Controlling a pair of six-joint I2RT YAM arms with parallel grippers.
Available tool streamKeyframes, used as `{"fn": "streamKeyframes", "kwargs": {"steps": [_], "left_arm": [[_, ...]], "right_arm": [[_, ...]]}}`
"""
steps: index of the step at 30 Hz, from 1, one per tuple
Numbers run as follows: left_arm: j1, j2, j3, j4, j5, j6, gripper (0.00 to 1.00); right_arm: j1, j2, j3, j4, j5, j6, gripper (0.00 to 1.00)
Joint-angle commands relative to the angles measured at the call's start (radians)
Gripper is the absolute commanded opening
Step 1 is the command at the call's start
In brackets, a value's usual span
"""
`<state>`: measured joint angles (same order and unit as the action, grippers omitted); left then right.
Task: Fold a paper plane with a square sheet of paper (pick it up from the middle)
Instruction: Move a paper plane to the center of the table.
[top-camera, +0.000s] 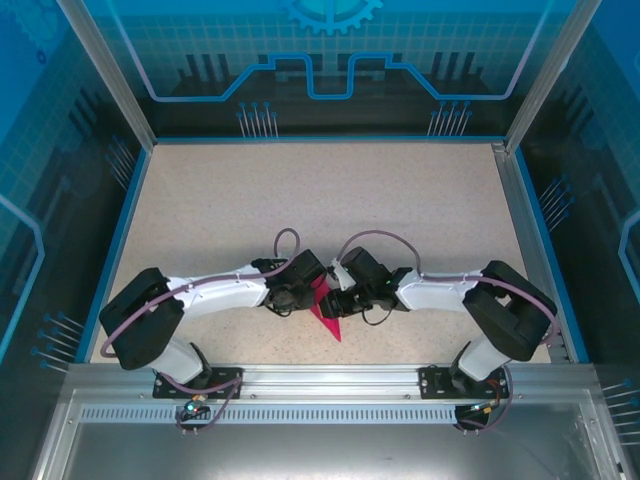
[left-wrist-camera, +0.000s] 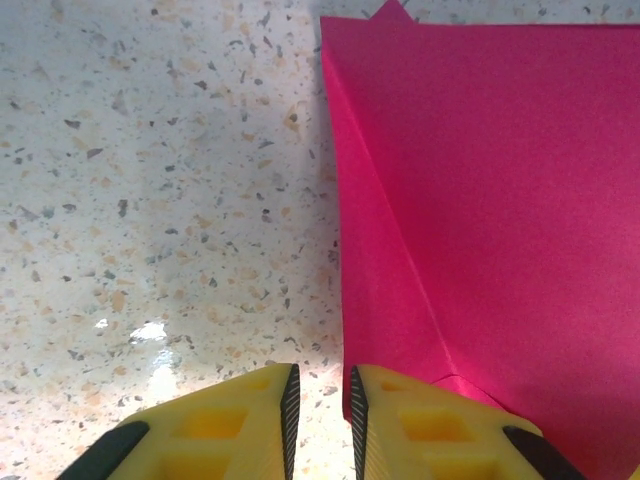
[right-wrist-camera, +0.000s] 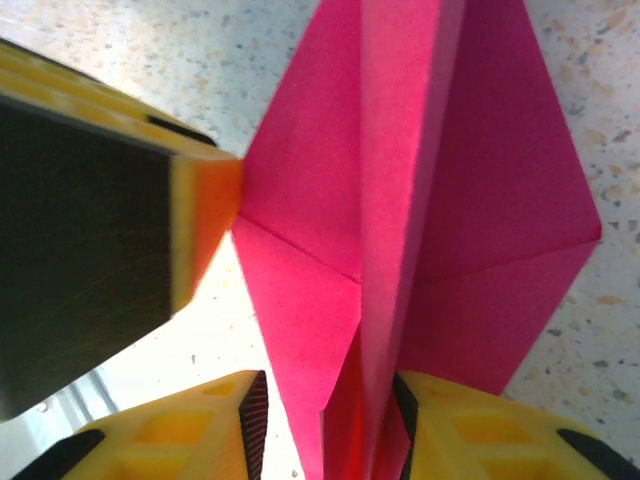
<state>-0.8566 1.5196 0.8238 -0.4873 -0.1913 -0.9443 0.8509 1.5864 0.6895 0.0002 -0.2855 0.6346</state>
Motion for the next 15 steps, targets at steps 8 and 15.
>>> {"fn": "streamKeyframes", "kwargs": {"steps": [8, 15], "left_arm": [[-0.002, -0.113, -0.069, 0.033, -0.042, -0.03, 0.27], [-0.002, -0.29, -0.134, -0.006, -0.156, -0.054, 0.34]], "right_arm": [[0.109, 0.053, 0.165, -0.272, 0.283, -0.035, 0.12], [0.056, 0.01, 0.321, -0.544, 0.566, -0.026, 0.12]]}}
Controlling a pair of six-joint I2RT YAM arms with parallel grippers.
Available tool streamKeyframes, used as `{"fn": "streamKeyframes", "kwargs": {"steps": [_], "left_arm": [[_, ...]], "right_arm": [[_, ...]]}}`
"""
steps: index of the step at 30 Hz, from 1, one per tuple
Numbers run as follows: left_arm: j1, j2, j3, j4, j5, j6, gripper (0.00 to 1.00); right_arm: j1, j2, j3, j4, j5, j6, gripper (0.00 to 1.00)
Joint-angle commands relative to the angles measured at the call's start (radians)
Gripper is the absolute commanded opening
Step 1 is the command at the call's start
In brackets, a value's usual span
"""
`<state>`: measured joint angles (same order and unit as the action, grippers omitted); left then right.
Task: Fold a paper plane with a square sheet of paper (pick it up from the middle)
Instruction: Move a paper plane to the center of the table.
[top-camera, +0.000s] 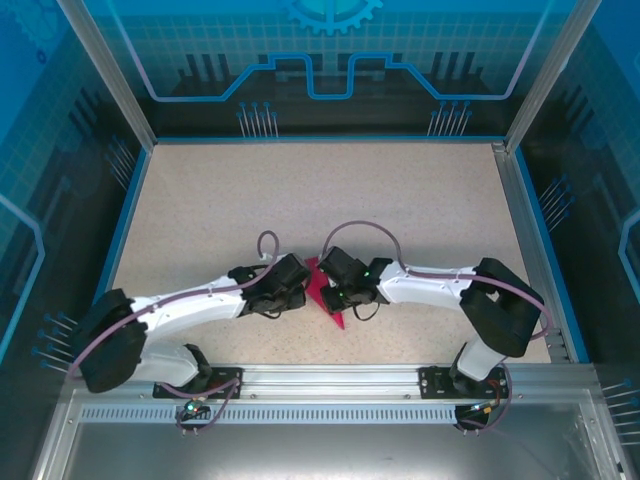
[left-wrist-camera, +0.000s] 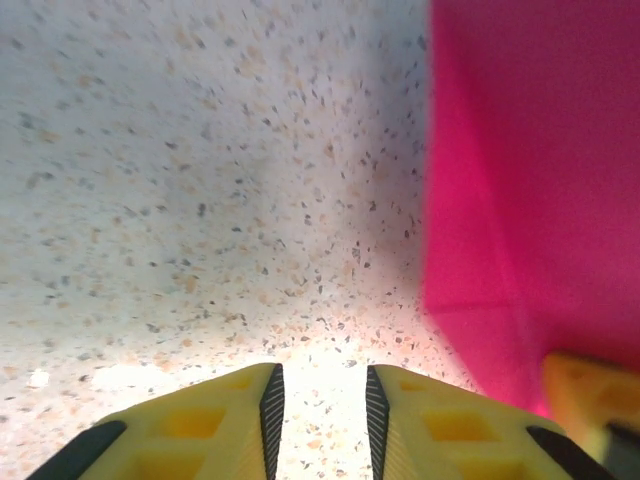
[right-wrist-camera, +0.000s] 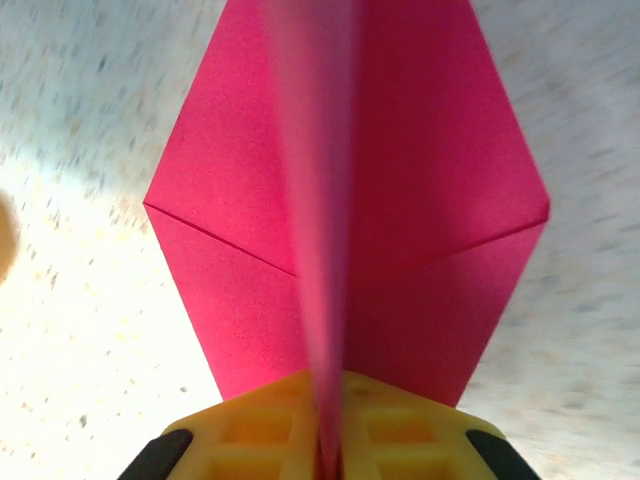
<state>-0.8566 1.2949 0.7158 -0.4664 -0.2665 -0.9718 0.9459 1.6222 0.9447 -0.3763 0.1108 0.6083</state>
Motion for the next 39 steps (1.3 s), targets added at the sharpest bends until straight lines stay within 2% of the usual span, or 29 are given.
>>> {"fn": "streamKeyframes", "kwargs": {"steps": [1, 8, 16, 24, 30, 33, 39], "left_arm": [[-0.001, -0.086, -0.034, -0.031, -0.095, -0.027, 0.35], [0.038, -0.186, -0.082, -0.028, -0.109, -0.012, 0.37], [0.086, -0.244, -0.108, -0.019, -0.075, 0.015, 0.38], [0.104, -0.278, -0.124, -0.02, -0.057, 0.021, 0.38], [0.108, -0.275, -0.127, -0.016, -0.05, 0.02, 0.39], [0.109, -0.269, -0.121, -0.028, -0.055, 0.026, 0.39], [0.116, -0.267, -0.094, -0.042, -0.074, 0.061, 0.39]], "right_arm": [[-0.06, -0.013, 0.083, -0.189, 0.174, 0.0, 0.12], [-0.167, 0.128, 0.212, -0.243, 0.161, 0.011, 0.14], [-0.183, 0.285, 0.31, -0.258, 0.139, 0.069, 0.16], [-0.183, 0.339, 0.291, -0.234, 0.125, 0.109, 0.31], [-0.194, 0.386, 0.211, -0.131, 0.046, 0.169, 0.34], [-0.185, 0.364, 0.198, -0.107, 0.036, 0.182, 0.36], [-0.186, 0.186, 0.274, -0.214, 0.129, 0.116, 0.53]]}}
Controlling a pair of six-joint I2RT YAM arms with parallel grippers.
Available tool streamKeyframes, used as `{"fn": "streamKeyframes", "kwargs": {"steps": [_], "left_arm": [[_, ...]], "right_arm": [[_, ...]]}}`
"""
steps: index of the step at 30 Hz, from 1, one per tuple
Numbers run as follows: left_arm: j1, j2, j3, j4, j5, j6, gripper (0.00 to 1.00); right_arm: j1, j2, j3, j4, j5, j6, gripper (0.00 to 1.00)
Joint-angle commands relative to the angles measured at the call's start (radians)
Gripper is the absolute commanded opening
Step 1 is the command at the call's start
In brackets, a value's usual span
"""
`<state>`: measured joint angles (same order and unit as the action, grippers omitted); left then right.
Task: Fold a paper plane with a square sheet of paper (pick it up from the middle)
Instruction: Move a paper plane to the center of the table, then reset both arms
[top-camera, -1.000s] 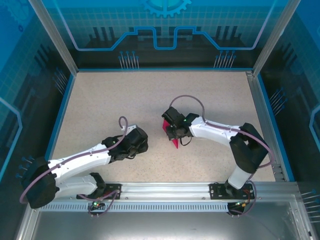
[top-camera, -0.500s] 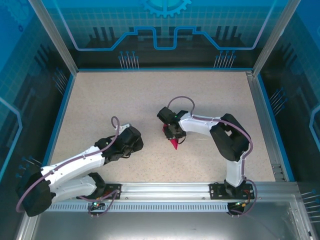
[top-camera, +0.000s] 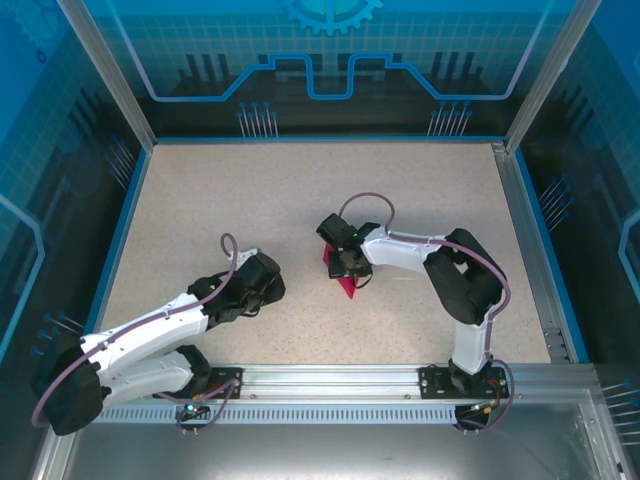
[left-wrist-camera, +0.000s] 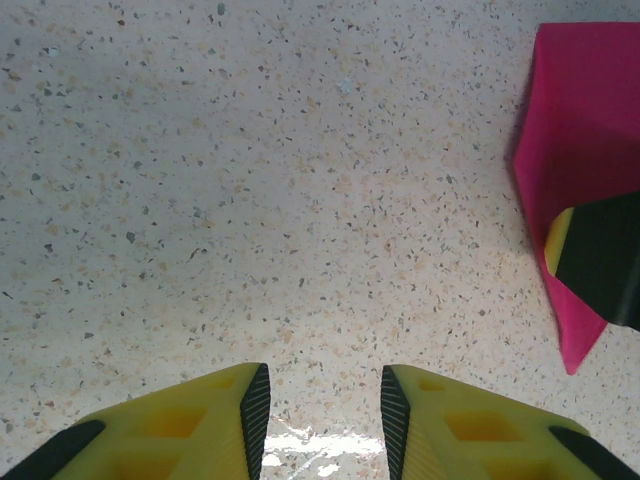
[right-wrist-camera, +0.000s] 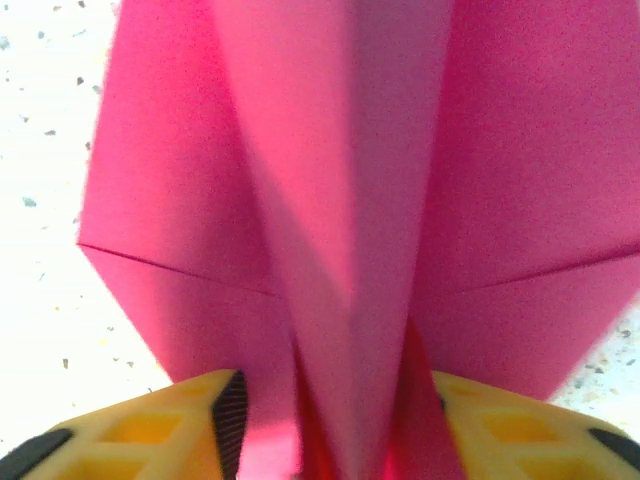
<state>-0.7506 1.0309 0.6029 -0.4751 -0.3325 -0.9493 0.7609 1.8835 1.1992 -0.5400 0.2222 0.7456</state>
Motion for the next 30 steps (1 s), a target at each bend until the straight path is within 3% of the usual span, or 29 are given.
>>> {"fn": "streamKeyframes", "kwargs": {"steps": [1, 6, 10, 11, 14, 16, 19, 21, 25, 28, 30], "left_arm": [[0.013, -0.002, 0.023, -0.036, -0.02, 0.047, 0.39], [0.045, 0.004, 0.058, -0.077, -0.1, 0.103, 0.44], [0.135, 0.002, 0.09, -0.112, -0.166, 0.187, 0.59], [0.164, 0.0, 0.097, -0.116, -0.195, 0.214, 0.61], [0.244, 0.001, 0.102, -0.105, -0.325, 0.277, 0.81], [0.303, 0.011, 0.113, -0.107, -0.393, 0.308, 0.86], [0.387, 0.032, 0.092, 0.01, -0.404, 0.423, 0.93], [0.433, 0.073, 0.047, 0.164, -0.402, 0.528, 0.97], [0.49, 0.152, 0.044, 0.331, -0.366, 0.673, 0.99], [0.499, 0.19, -0.04, 0.582, -0.356, 0.796, 0.99], [0.533, 0.227, -0.094, 0.71, -0.292, 0.815, 0.99]], "right_arm": [[-0.005, -0.108, 0.032, -0.063, 0.022, -0.038, 0.56], [-0.011, -0.272, 0.059, -0.134, 0.087, -0.1, 0.7], [-0.047, -0.444, 0.006, -0.153, 0.227, -0.138, 0.77], [-0.07, -0.493, -0.022, -0.155, 0.286, -0.15, 0.81], [-0.186, -0.614, -0.111, -0.149, 0.409, -0.186, 0.86], [-0.286, -0.671, -0.183, -0.103, 0.46, -0.23, 0.88], [-0.461, -0.714, -0.34, 0.073, 0.45, -0.328, 0.9], [-0.554, -0.714, -0.449, 0.254, 0.375, -0.436, 0.9], [-0.629, -0.669, -0.641, 0.627, 0.239, -0.588, 0.9], [-0.649, -0.608, -0.727, 0.873, 0.164, -0.612, 0.89], [-0.649, -0.592, -0.734, 0.951, 0.112, -0.653, 0.87]]}}
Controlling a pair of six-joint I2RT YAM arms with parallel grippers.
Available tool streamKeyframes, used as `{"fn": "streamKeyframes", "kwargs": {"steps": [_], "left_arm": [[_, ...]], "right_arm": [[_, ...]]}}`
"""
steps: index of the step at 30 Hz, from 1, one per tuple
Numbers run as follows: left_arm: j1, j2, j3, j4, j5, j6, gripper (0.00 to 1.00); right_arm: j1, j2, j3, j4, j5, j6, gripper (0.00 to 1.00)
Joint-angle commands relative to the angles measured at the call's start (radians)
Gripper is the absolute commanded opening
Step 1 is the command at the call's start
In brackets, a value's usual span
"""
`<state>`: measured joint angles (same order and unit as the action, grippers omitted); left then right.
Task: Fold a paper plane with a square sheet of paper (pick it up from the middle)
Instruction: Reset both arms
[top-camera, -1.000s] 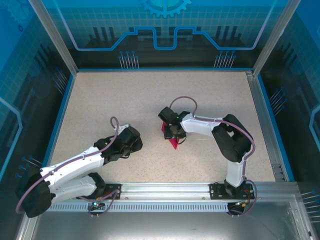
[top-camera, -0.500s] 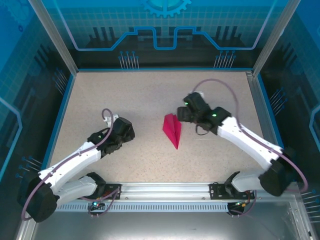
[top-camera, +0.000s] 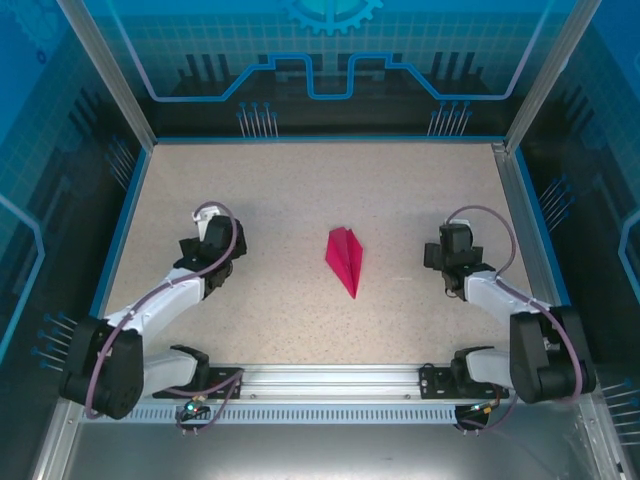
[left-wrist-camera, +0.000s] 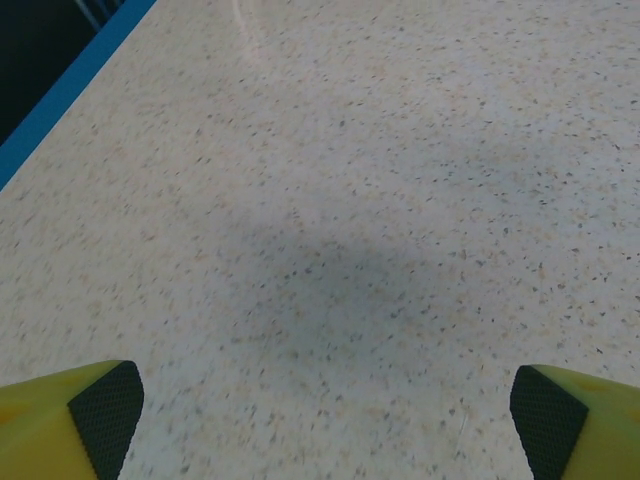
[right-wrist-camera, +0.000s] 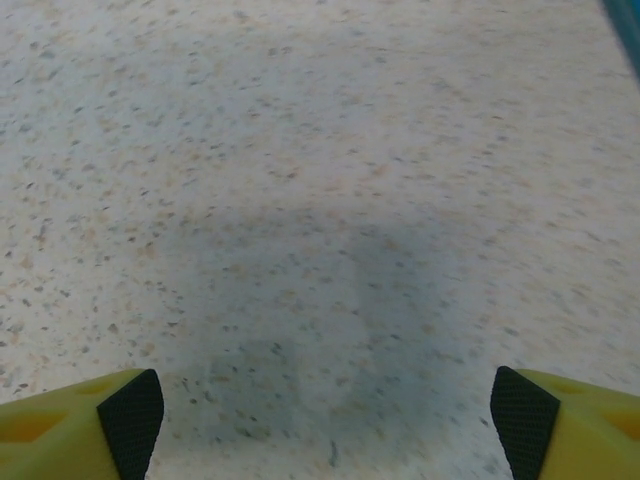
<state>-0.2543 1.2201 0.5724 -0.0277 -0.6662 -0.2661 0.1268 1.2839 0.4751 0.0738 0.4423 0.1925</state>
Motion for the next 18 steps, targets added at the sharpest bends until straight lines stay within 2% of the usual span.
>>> {"fn": "streamKeyframes", "kwargs": {"steps": [1, 2, 3, 7, 10, 11, 14, 16, 17, 18], "left_arm": [[0.058, 0.059, -0.082, 0.312, 0.084, 0.13, 0.98], [0.068, 0.078, -0.104, 0.373, 0.108, 0.141, 0.99], [0.077, 0.082, -0.095, 0.365, 0.129, 0.145, 0.99], [0.099, 0.088, -0.184, 0.628, 0.187, 0.26, 0.98], [0.165, 0.099, -0.2, 0.695, 0.313, 0.249, 0.98], [0.176, 0.109, -0.204, 0.722, 0.338, 0.254, 0.99], [0.185, 0.171, -0.246, 0.875, 0.419, 0.269, 0.98], [0.185, 0.283, -0.243, 0.979, 0.441, 0.28, 0.98], [0.179, 0.326, -0.211, 0.975, 0.424, 0.293, 0.98], [0.201, 0.296, -0.181, 0.874, 0.461, 0.265, 0.98]], "right_arm": [[-0.016, 0.013, -0.034, 0.41, -0.138, -0.127, 0.86], [-0.018, 0.021, -0.063, 0.508, -0.158, -0.158, 0.86], [-0.019, 0.029, -0.083, 0.567, -0.179, -0.186, 0.86], [-0.04, 0.082, -0.139, 0.743, -0.303, -0.204, 0.85], [-0.014, 0.222, -0.158, 0.914, -0.339, -0.255, 0.85], [-0.001, 0.204, -0.117, 0.806, -0.31, -0.257, 0.86], [-0.038, 0.217, -0.057, 0.704, -0.279, -0.193, 0.99], [-0.05, 0.218, -0.058, 0.702, -0.292, -0.185, 0.99], [-0.048, 0.218, -0.06, 0.708, -0.286, -0.187, 0.99], [-0.046, 0.218, -0.061, 0.709, -0.281, -0.187, 0.99]]}}
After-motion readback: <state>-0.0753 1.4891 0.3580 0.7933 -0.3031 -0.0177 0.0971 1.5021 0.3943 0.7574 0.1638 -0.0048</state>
